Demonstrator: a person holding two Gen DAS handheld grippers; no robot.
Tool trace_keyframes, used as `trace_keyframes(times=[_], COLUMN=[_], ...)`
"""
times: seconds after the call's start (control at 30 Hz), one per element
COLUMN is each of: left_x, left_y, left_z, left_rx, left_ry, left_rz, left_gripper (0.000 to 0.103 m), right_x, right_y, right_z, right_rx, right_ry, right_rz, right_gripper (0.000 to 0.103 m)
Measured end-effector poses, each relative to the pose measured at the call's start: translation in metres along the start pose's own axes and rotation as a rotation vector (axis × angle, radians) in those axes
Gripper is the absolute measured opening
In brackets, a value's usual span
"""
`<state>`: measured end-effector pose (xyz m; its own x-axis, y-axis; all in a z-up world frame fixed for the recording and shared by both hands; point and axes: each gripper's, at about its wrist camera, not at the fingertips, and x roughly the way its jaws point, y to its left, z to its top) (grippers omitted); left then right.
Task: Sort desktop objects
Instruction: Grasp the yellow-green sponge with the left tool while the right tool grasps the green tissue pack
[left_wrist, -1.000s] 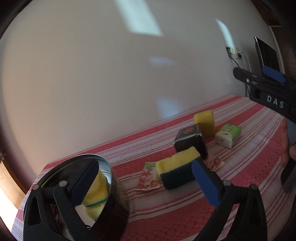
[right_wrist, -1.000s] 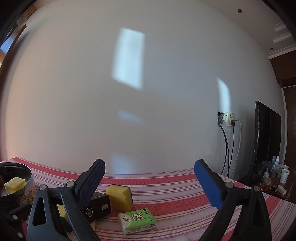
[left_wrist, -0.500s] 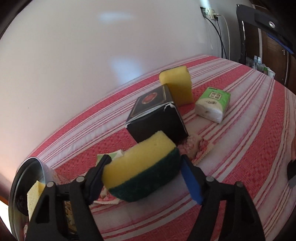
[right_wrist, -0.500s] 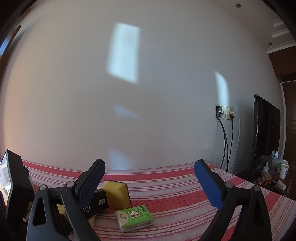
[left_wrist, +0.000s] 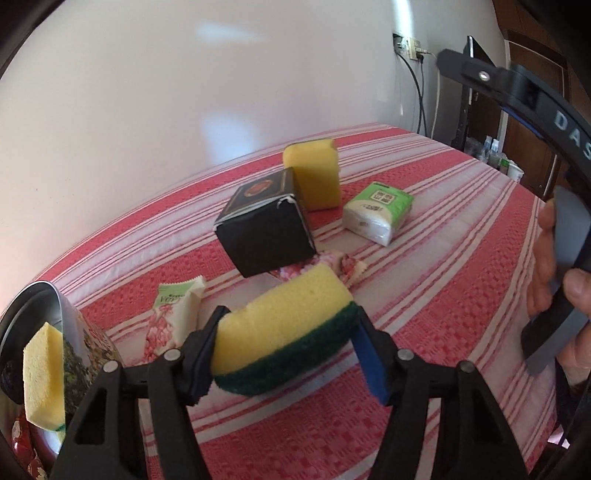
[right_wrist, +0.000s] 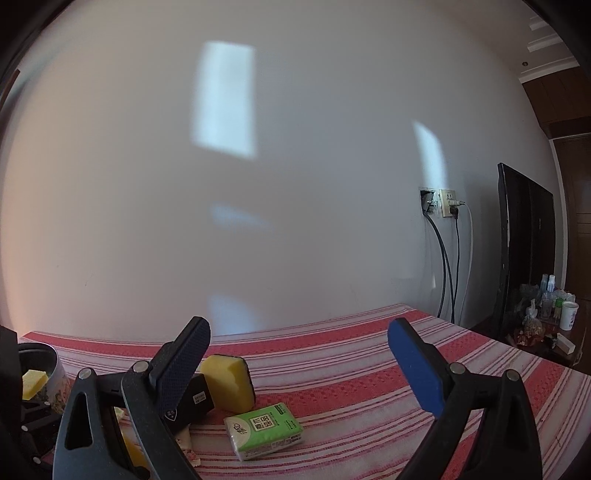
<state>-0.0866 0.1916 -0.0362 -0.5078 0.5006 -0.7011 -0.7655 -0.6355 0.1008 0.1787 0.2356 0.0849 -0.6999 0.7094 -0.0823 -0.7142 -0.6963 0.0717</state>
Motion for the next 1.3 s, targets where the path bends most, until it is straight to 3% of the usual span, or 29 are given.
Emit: trace_keyframes(times=[0.07,0.37,0.4,0.47,0.53,0.67,0.77,1.0,1.13,1.3], left_x=[-0.001,0.011,0.014,0.018,0.016,0.001,-0.019,-0.059,-0.073,-0.073], left_y=[-0.004,0.002,0.001,-0.001,-0.003,-0.010,-0.010,0.021,0.024,0.021], left_z=[0.000,0.008,0.008,0.008,0.007,0.006,0.003,-0.012,-0.020,-0.018], left_rx=[0.027,-0.061,-0.058,-0.048,-0.034,-0.010,-0.023,-0.214,-0.247,-0.233], left_ry=[-0.003,0.023,0.036,0.056,0.045,-0.030,-0.141,-0.344,-0.434,-0.456], left_rz=[0.014,0.015,0.019,0.020,0.011,0.037,0.079,0.109,0.164,0.196], left_gripper=[0.068,0.083,0.083,0.070,0.068,0.067,0.067,0.067,0.067,0.067], right_x=[0.001,0.000,0.000,0.000,0.001,0.006,0.009,0.028,0.052,0.084], right_y=[0.000,-0.002,-0.002,-0.003,-0.005,-0.008,-0.011,-0.053,-0.072,-0.030], right_z=[-0.001,-0.002,-0.002,-0.002,-0.002,-0.002,-0.003,-0.005,-0.016,-0.035], right_rx=[0.001,0.005,0.005,0.012,0.019,0.033,0.052,0.250,0.318,0.162], right_ry=[0.005,0.014,0.014,0.015,0.021,0.047,0.070,0.155,0.291,0.518], right_rz=[-0.001,0.002,0.000,0.001,0.004,0.008,0.015,-0.005,0.067,0.226], right_gripper=[0.099,0.099,0.099,0.099,0.099,0.099,0.099,0.099,0.099,0.099])
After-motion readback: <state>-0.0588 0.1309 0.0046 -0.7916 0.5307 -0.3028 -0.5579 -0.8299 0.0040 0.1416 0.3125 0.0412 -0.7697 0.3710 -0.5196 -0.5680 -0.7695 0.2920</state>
